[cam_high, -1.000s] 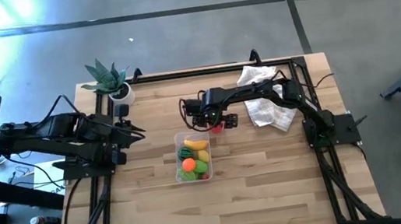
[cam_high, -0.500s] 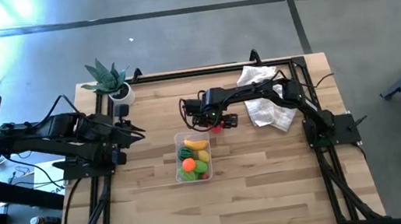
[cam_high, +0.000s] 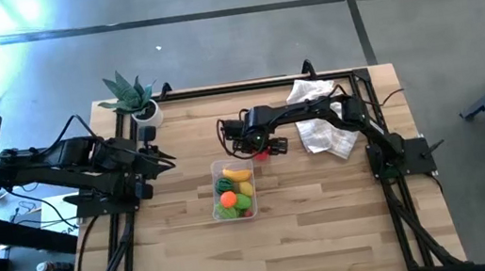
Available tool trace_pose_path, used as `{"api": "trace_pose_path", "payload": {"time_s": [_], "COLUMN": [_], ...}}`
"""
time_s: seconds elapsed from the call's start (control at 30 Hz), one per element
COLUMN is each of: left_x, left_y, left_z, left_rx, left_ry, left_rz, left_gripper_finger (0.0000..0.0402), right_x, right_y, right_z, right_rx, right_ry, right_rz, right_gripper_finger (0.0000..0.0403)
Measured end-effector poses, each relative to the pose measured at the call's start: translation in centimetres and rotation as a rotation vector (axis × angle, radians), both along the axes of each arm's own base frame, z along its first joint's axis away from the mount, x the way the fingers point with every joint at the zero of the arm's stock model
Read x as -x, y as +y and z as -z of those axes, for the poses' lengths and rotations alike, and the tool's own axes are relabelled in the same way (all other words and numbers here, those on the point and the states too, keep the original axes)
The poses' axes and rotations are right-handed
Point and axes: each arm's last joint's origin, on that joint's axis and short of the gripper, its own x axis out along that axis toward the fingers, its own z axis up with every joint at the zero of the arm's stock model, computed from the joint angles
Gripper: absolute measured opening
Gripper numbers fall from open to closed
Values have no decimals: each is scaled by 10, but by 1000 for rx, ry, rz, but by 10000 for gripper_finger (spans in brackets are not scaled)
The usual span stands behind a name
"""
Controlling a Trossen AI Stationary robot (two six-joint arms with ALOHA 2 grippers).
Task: Pick and placing Produce into tupperware
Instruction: Put the apple into the bin
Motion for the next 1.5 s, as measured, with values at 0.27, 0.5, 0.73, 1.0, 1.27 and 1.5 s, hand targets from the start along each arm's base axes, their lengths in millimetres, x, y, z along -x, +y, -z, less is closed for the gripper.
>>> {"api": "trace_pose_path", "payload": {"time_s": [0.27, 0.5, 0.73, 1.0, 1.27, 1.5], "left_x": [0, 0, 0, 0, 0, 0], "left_y": [0, 0, 0, 0, 0, 0], "left_z": [0, 0, 0, 0, 0, 0], "left_rx": [0, 0, 0, 0, 0, 0], "left_ry": [0, 0, -1, 0, 0, 0], "left_rz": [0, 1, 0, 0, 0, 0], "left_gripper_finger": [85, 85, 85, 85, 85, 85], "right_x": [0, -1, -1, 9, 19, 25], "right_y": [0, 0, 0, 0, 9, 29], "right_z": [0, 0, -8, -44, -85, -116], "right_rx": [5, 7, 14, 85, 160, 261], "right_ry": [-4, -11, -33, -78, -161, -238], "right_rz": [-3, -11, -24, -40, -148, -361], "right_gripper_finger": [261, 260, 260, 260, 260, 260]}}
